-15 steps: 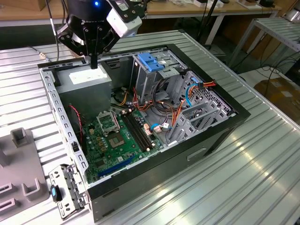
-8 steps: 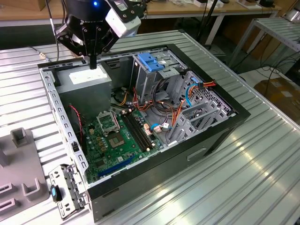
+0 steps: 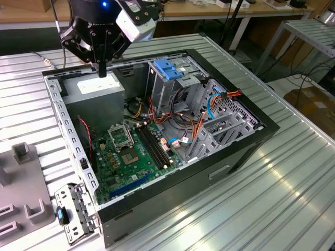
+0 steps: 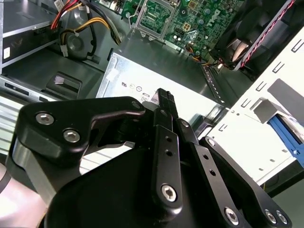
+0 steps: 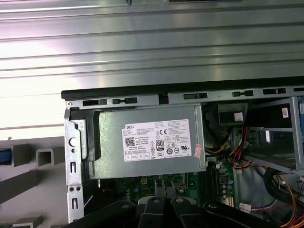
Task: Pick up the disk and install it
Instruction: 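Reach for the disk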
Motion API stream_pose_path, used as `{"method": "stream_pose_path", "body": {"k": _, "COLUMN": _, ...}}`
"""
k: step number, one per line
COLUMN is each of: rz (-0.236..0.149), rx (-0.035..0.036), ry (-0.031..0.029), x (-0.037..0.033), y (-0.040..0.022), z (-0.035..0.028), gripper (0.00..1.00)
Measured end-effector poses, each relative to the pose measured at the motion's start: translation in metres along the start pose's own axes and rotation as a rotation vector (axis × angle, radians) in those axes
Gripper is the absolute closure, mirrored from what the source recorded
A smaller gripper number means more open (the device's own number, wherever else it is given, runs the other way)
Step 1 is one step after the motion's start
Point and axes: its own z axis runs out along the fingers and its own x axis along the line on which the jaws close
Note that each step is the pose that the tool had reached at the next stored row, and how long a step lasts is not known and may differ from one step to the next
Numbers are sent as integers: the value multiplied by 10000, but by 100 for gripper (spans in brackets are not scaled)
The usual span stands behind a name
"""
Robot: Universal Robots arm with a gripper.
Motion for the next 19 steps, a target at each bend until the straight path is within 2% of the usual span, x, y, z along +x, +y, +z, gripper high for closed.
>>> {"method": "stream_pose_path", "body": {"k": 19, "rz": 1, "rx": 3, "ry": 34, "x": 58, "y": -4, "z": 1, "gripper": 89}}
